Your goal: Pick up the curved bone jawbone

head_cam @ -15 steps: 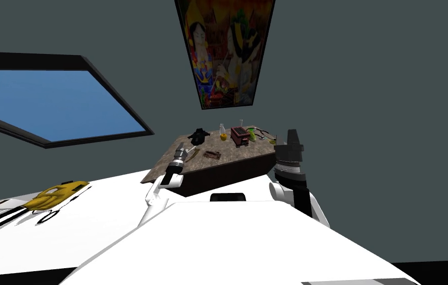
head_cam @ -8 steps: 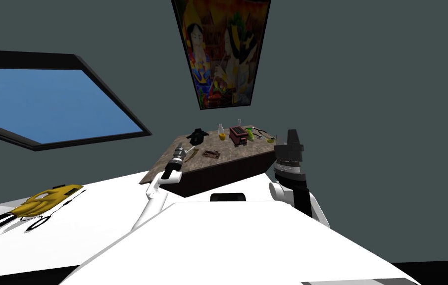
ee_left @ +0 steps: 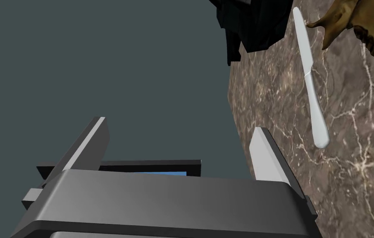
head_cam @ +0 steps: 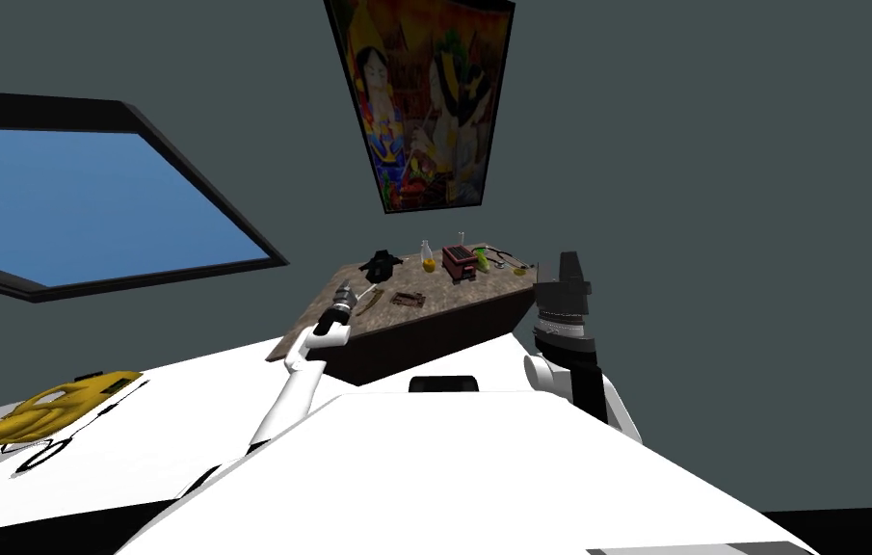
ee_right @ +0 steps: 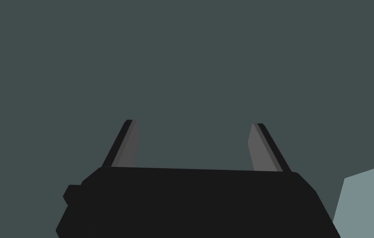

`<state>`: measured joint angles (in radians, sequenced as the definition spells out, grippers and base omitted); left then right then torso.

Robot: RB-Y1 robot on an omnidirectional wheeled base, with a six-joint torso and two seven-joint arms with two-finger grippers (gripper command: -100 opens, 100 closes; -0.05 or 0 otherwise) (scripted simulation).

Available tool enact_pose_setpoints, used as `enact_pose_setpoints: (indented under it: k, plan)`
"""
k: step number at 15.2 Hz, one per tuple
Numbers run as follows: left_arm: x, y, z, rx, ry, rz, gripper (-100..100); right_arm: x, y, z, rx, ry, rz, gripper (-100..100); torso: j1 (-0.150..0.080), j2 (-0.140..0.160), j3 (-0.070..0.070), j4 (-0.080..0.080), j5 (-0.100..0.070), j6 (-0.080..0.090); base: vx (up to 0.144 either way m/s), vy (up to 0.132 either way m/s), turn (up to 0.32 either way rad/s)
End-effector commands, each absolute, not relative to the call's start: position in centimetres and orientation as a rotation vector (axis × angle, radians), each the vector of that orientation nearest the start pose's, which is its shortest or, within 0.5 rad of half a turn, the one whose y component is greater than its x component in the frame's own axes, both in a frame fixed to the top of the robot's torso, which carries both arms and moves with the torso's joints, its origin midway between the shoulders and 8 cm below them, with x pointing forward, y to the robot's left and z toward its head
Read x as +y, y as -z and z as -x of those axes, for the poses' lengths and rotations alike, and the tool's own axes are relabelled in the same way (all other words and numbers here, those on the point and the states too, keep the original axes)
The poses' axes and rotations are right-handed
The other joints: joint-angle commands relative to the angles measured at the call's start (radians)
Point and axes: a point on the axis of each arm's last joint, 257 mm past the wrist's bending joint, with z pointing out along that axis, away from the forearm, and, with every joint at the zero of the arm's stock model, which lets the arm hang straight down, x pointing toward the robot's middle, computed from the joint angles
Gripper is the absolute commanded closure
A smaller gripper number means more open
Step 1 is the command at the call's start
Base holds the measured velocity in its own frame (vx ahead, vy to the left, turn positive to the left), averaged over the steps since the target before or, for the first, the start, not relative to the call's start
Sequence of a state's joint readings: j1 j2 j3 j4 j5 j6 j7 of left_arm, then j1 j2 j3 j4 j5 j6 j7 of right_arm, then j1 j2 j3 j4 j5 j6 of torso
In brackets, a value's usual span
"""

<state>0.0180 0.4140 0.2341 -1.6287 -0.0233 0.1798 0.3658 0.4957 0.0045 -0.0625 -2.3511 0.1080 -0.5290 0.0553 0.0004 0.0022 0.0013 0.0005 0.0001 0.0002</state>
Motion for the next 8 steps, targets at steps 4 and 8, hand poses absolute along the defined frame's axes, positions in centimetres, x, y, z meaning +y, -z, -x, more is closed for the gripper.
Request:
enact_pose_setpoints:
  k: [4, 8]
  plan:
    - [50.0, 19.4, -53.2, 1.043, 0.885, 1.441, -100, -28.0, -6.1, -32.3, 0.61, -1.141, -0.482, 0, 0.0, -0.001, -0.001, 0.0, 0.0, 0.0, -0.022, -0.003, -0.049]
    - [52.2, 20.6, -53.4, 1.019, 0.843, 1.531, -100, -28.0, -6.1, -32.3, 0.61, -1.141, -0.482, 0, 0.0, -0.001, -0.001, 0.0, 0.0, 0.0, -0.023, -0.005, -0.046]
